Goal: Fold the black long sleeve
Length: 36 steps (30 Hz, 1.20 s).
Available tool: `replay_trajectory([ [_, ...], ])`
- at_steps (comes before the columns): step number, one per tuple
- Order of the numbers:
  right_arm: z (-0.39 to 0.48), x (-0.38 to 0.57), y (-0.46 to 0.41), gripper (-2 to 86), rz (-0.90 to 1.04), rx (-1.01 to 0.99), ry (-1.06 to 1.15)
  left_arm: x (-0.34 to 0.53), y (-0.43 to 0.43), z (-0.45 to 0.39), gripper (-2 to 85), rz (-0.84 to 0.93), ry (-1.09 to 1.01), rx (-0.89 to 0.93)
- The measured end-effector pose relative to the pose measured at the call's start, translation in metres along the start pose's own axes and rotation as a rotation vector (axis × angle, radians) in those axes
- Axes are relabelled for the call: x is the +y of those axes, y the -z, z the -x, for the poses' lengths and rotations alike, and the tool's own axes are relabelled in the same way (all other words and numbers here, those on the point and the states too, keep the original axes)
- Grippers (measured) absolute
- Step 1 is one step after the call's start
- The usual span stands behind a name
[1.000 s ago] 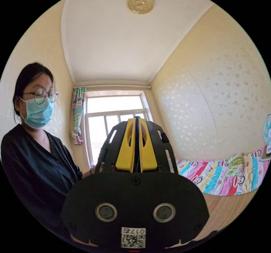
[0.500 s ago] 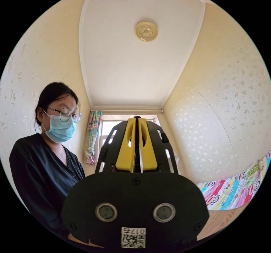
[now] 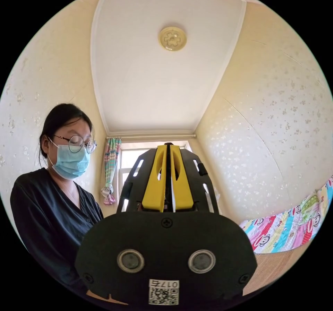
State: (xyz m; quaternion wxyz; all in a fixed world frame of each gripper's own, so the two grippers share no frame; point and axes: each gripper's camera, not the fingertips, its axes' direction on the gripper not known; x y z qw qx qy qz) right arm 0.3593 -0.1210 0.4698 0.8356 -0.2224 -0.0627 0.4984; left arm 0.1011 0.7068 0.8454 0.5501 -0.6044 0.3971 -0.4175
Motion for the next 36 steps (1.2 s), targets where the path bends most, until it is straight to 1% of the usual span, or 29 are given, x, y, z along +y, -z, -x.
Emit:
replay_trajectory([
  [5,-0.013,-0.004,-0.008,1.7,0.007,0.006,-0.021,0.002,0.015,-0.016,8.9,-0.039,-0.017,-0.006],
  [7,-0.016,-0.005,-0.013,1.7,0.009,0.034,-0.017,-0.001,0.017,-0.02,8.7,-0.024,-0.011,-0.017],
  [10,-0.025,-0.011,-0.028,1.8,0.071,0.124,-0.017,-0.007,0.029,-0.031,3.1,-0.008,-0.028,-0.097],
  [11,-0.027,-0.013,-0.031,1.8,0.089,0.139,-0.022,-0.008,0.042,-0.034,0.6,-0.034,-0.029,-0.141],
  [12,-0.033,-0.017,-0.034,1.9,0.12,0.173,-0.036,-0.009,0.05,-0.034,0.3,-0.054,-0.022,-0.161],
  [15,-0.048,-0.026,-0.034,1.8,0.15,0.254,-0.08,-0.003,0.111,-0.019,-0.7,-0.195,0.091,-0.239],
  [17,-0.059,-0.031,-0.033,1.8,0.168,0.283,-0.1,0.011,0.172,0.0,-0.9,-0.35,0.208,-0.244],
  [18,-0.07,-0.035,-0.034,1.8,0.212,0.305,-0.118,0.015,0.189,0.004,-0.9,-0.392,0.231,-0.238],
  [19,-0.075,-0.037,-0.035,1.8,0.247,0.319,-0.128,0.024,0.22,0.009,-0.9,-0.47,0.262,-0.227],
  [21,-0.102,-0.041,-0.043,1.8,0.413,0.346,-0.18,0.03,0.26,0.006,-1.0,-0.543,0.261,-0.242],
  [22,-0.113,-0.04,-0.048,1.8,0.479,0.313,-0.211,0.031,0.282,-0.003,-1.0,-0.563,0.242,-0.288],
  [25,-0.126,-0.033,-0.061,1.9,0.573,0.202,-0.234,0.023,0.319,-0.034,-1.0,-0.55,0.169,-0.428],
  [26,-0.128,-0.03,-0.068,1.9,0.617,0.134,-0.229,0.02,0.333,-0.048,-1.0,-0.555,0.129,-0.454],
  [28,-0.126,-0.028,-0.078,1.8,0.664,-0.017,-0.217,0.017,0.354,-0.071,-1.0,-0.565,0.043,-0.452],
  [31,-0.126,-0.035,-0.087,1.8,0.651,-0.125,-0.228,0.011,0.396,-0.103,-1.0,-0.576,-0.091,-0.359],
  [33,-0.131,-0.049,-0.108,1.7,0.632,-0.115,-0.231,0.002,0.424,-0.119,-1.0,-0.596,-0.14,-0.343],
  [35,-0.149,-0.058,-0.132,1.6,0.624,-0.014,-0.276,-0.023,0.461,-0.126,-1.0,-0.591,-0.153,-0.399],
  [36,-0.169,-0.061,-0.149,1.6,0.622,0.071,-0.337,-0.032,0.47,-0.123,-1.0,-0.578,-0.138,-0.424],
])
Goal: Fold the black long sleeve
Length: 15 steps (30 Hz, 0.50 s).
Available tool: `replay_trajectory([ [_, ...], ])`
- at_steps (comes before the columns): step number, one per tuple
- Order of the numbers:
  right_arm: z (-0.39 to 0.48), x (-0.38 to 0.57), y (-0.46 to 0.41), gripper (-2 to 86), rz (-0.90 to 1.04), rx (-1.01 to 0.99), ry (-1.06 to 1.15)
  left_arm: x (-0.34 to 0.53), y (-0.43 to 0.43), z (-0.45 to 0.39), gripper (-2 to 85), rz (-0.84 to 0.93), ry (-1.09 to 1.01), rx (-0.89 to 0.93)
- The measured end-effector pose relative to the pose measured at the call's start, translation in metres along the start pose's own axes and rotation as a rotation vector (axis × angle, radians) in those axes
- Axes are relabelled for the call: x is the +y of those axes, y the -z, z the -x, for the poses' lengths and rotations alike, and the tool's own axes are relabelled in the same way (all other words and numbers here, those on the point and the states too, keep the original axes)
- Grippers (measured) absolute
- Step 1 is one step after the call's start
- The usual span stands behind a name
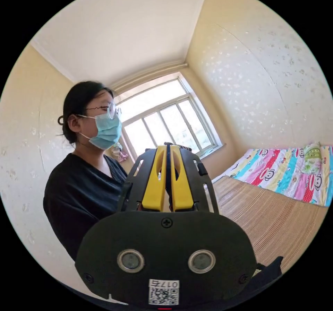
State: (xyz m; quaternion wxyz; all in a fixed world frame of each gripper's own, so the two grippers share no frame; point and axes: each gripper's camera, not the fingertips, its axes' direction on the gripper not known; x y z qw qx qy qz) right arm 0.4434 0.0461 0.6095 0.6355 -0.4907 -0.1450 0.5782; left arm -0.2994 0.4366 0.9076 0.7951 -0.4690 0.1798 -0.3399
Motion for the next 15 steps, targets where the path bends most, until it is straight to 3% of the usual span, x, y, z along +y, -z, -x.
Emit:
replay_trajectory([
  [2,-0.033,-0.027,-0.026,1.5,0.024,0.106,-0.088,-0.041,-0.011,0.047,-1.0,0.088,0.054,-0.161],
  [6,-0.166,-0.065,-0.127,1.3,0.29,0.392,-0.181,-0.06,-0.072,0.178,-0.9,0.264,0.128,-0.355],
  [8,-0.24,-0.061,-0.171,1.1,0.342,0.491,-0.22,-0.037,-0.12,0.291,-0.9,0.357,0.231,-0.397],
  [11,-0.374,-0.032,-0.229,0.8,0.252,0.594,-0.348,0.017,-0.169,0.429,-0.6,0.472,0.4,-0.489],
  [13,-0.44,-0.004,-0.26,0.9,0.287,0.669,-0.465,0.055,-0.185,0.494,-0.2,0.565,0.492,-0.569],
  [15,-0.486,0.039,-0.289,1.2,0.334,0.622,-0.594,0.092,-0.182,0.533,0.9,0.598,0.603,-0.657],
])
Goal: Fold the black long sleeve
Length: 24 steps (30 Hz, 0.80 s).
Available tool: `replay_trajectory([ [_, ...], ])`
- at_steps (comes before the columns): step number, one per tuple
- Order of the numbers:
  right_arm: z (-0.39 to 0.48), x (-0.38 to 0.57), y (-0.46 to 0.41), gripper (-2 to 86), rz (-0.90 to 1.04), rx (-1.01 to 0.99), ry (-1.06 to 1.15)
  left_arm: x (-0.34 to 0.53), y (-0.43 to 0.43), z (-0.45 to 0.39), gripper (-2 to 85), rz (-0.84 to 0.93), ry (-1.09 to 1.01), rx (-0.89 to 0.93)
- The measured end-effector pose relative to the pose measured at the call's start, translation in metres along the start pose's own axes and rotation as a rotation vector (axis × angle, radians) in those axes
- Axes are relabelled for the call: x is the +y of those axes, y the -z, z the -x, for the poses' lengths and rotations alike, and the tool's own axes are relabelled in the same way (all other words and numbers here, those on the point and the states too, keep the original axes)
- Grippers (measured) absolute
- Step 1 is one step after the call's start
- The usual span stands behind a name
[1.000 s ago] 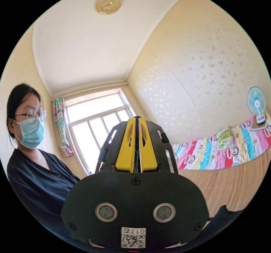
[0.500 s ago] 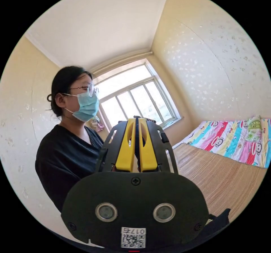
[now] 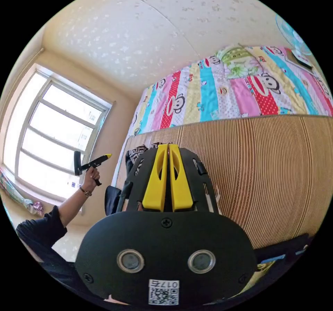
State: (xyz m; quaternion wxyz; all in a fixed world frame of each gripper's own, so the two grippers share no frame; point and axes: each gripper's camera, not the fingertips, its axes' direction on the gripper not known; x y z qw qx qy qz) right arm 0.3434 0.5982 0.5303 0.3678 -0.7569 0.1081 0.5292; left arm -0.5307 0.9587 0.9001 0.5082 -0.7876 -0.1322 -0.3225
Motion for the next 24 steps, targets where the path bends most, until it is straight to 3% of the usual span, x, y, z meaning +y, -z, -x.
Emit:
replay_trajectory([
  [4,-0.018,0.065,-0.064,2.7,0.156,0.073,-0.009,0.067,-0.044,0.064,4.3,0.087,0.06,0.057],
  [9,-0.032,0.187,-0.077,8.7,0.235,0.428,-0.146,0.181,-0.017,0.122,7.6,0.124,0.153,-0.062],
  [13,-0.041,0.235,-0.104,6.9,0.417,0.417,-0.274,0.238,0.011,0.158,11.0,0.2,0.285,-0.108],
  [16,-0.034,0.234,-0.103,3.9,0.352,0.479,-0.288,0.25,-0.008,0.156,7.9,0.367,0.233,-0.187],
  [20,-0.043,0.189,-0.103,2.2,0.576,0.51,-0.187,0.211,0.011,0.142,2.8,0.487,-0.024,-0.28],
  [24,-0.078,0.111,-0.011,2.5,0.332,0.712,-0.219,0.15,0.119,0.207,3.3,0.235,0.153,-0.21],
])
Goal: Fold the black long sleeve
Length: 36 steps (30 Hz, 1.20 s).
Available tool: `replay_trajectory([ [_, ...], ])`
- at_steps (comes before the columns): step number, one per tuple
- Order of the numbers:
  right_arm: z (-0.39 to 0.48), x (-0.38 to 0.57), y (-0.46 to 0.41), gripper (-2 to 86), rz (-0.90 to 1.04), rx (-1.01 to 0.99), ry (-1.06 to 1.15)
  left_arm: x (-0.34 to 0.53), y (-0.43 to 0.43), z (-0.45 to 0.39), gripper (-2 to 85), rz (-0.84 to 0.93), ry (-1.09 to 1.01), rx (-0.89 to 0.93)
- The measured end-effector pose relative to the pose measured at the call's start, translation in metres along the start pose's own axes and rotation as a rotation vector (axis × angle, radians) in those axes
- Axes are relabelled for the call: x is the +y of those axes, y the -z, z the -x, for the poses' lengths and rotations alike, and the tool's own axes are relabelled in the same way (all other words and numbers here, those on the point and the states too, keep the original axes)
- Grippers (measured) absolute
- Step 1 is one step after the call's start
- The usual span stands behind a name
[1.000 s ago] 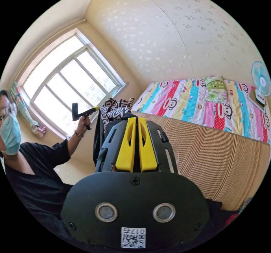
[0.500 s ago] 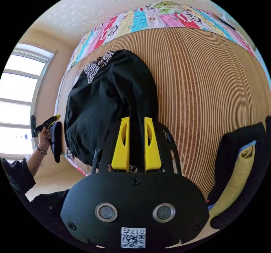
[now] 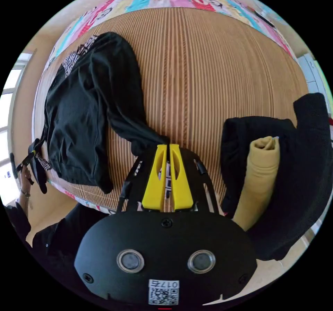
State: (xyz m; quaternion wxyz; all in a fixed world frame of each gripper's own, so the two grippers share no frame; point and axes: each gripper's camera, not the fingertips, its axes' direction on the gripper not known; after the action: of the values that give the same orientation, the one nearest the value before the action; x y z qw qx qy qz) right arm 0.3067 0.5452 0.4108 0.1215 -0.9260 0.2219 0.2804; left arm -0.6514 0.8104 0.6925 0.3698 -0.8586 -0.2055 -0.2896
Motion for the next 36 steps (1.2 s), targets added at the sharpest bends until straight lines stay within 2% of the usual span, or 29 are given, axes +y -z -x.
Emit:
replay_trajectory([
  [2,-0.036,-0.026,0.028,3.0,-0.089,0.018,-0.068,-0.014,0.069,0.066,5.1,-0.154,0.225,-0.047],
  [4,-0.054,-0.038,0.052,3.6,-0.173,0.035,-0.11,-0.006,0.107,0.093,6.8,-0.258,0.346,-0.124],
  [6,-0.039,-0.035,0.058,4.8,-0.212,0.013,-0.003,0.004,0.122,0.093,7.7,-0.305,0.314,-0.148],
  [8,-0.018,-0.024,0.04,6.5,-0.139,-0.026,0.043,0.014,0.102,0.07,7.9,-0.209,0.139,-0.024],
  [10,0.002,-0.007,0.008,8.3,-0.037,-0.196,0.07,0.021,0.064,0.048,8.5,-0.045,0.015,0.142],
  [13,0.045,0.023,-0.059,9.8,0.177,-0.672,0.208,0.038,0.005,0.021,10.6,0.164,-0.07,0.385],
  [15,0.057,0.032,-0.083,9.4,0.234,-0.728,0.195,0.048,-0.022,0.012,10.0,0.275,-0.1,0.402],
  [18,0.062,0.035,-0.093,5.7,0.286,-0.712,0.214,0.057,-0.011,0.017,5.1,0.252,-0.119,0.395],
  [22,0.043,0.044,-0.058,3.8,0.23,-0.617,0.224,0.084,0.032,0.026,2.3,0.312,-0.176,0.441],
  [25,0.012,0.077,-0.05,3.2,0.282,-0.564,0.152,0.128,0.053,0.033,1.8,0.358,-0.131,0.505],
  [30,-0.016,0.128,-0.086,2.7,0.397,-0.568,-0.052,0.204,0.043,0.038,3.7,0.453,-0.022,0.425],
  [33,-0.025,0.13,-0.076,2.6,0.279,-0.557,-0.181,0.217,0.055,0.05,5.1,0.358,0.108,0.424],
  [36,-0.013,0.115,-0.062,2.4,0.192,-0.537,-0.181,0.187,0.097,0.061,6.3,0.154,0.144,0.391],
])
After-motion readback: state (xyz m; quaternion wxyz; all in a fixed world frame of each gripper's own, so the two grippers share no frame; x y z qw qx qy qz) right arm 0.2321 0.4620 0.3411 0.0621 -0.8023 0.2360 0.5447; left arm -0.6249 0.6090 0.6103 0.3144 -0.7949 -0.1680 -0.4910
